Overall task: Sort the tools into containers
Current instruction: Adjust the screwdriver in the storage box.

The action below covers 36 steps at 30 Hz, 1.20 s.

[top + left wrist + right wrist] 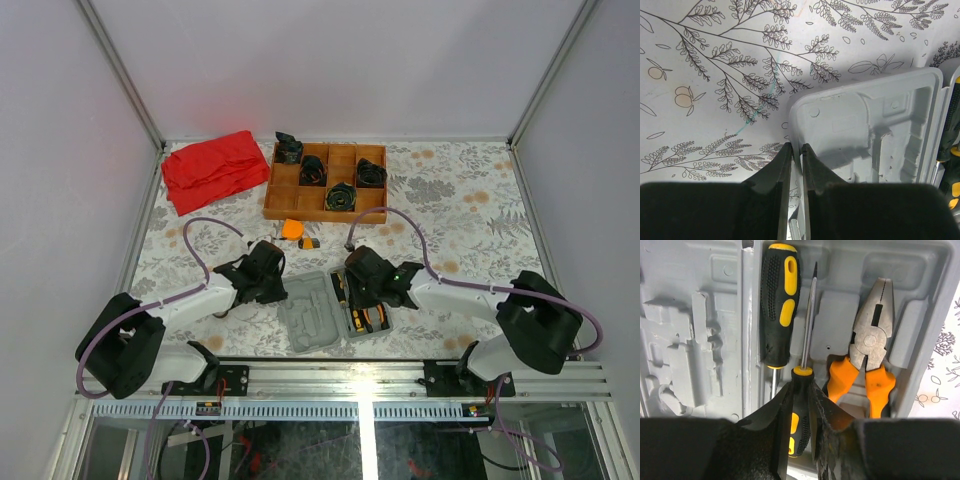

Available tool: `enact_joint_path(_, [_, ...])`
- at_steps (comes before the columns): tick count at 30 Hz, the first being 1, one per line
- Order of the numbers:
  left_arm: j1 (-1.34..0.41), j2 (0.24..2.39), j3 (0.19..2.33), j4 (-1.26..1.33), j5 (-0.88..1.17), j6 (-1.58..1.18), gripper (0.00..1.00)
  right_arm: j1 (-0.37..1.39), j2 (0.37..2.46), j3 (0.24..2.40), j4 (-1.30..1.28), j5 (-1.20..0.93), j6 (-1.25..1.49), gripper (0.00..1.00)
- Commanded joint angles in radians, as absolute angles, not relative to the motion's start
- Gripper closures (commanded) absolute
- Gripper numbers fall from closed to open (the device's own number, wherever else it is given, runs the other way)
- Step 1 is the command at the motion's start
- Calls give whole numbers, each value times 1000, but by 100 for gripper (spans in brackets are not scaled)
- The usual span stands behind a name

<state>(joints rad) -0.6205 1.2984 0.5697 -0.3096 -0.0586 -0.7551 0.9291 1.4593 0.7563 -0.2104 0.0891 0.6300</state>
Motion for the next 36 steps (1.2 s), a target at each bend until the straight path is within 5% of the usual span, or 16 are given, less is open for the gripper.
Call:
enact_joint_path(1, [-613,1301,562,-245,-38,-759,100,938,1482,802,-187,114,609,75])
enact_joint_path(13, [-614,1301,558,-241,-40,-762,100,938,1575,874,-378,86,597,80])
enact_joint_path(18, [-613,1299,558,-240,-45,-762,100,938,1629,893,-435,75,611,100])
enact_joint_path(36, [-662,1357,578,-202,-19,-729,100,937,2045,1013,-458,10,540,100])
